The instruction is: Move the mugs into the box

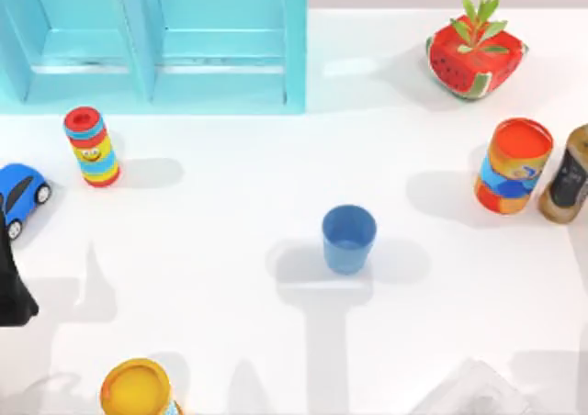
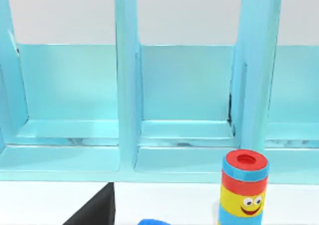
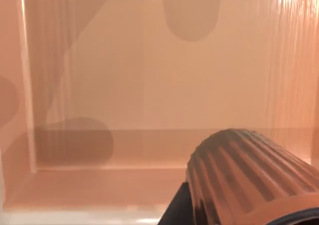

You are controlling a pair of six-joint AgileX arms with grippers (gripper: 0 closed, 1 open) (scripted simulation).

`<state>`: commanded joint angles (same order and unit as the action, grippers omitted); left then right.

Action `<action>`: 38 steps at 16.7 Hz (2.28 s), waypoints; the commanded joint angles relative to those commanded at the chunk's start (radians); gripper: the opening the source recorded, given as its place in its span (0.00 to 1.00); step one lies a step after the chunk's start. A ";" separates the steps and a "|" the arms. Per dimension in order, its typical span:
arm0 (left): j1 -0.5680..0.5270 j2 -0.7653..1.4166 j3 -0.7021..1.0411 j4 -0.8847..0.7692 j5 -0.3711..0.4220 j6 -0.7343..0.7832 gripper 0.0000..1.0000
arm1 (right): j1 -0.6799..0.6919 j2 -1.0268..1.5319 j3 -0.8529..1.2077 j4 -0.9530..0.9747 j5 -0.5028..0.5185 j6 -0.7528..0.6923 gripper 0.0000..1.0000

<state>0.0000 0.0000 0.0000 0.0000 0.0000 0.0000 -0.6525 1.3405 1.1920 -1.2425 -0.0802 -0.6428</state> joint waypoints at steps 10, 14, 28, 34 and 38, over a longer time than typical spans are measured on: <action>0.000 0.000 0.000 0.000 0.000 0.000 1.00 | 0.011 0.027 -0.217 0.247 0.002 0.012 0.00; 0.000 0.000 0.000 0.000 0.000 0.000 1.00 | 0.011 0.027 -0.217 0.247 0.002 0.012 0.08; 0.000 0.000 0.000 0.000 0.000 0.000 1.00 | 0.011 0.027 -0.217 0.247 0.002 0.012 1.00; 0.000 0.000 0.000 0.000 0.000 0.000 1.00 | 0.011 0.027 -0.217 0.247 0.002 0.012 1.00; 0.000 0.000 0.000 0.000 0.000 0.000 1.00 | 0.009 0.033 -0.177 0.206 0.002 0.008 1.00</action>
<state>0.0000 0.0000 0.0000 0.0000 0.0000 0.0000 -0.6435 1.3738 1.0149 -1.0365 -0.0785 -0.6351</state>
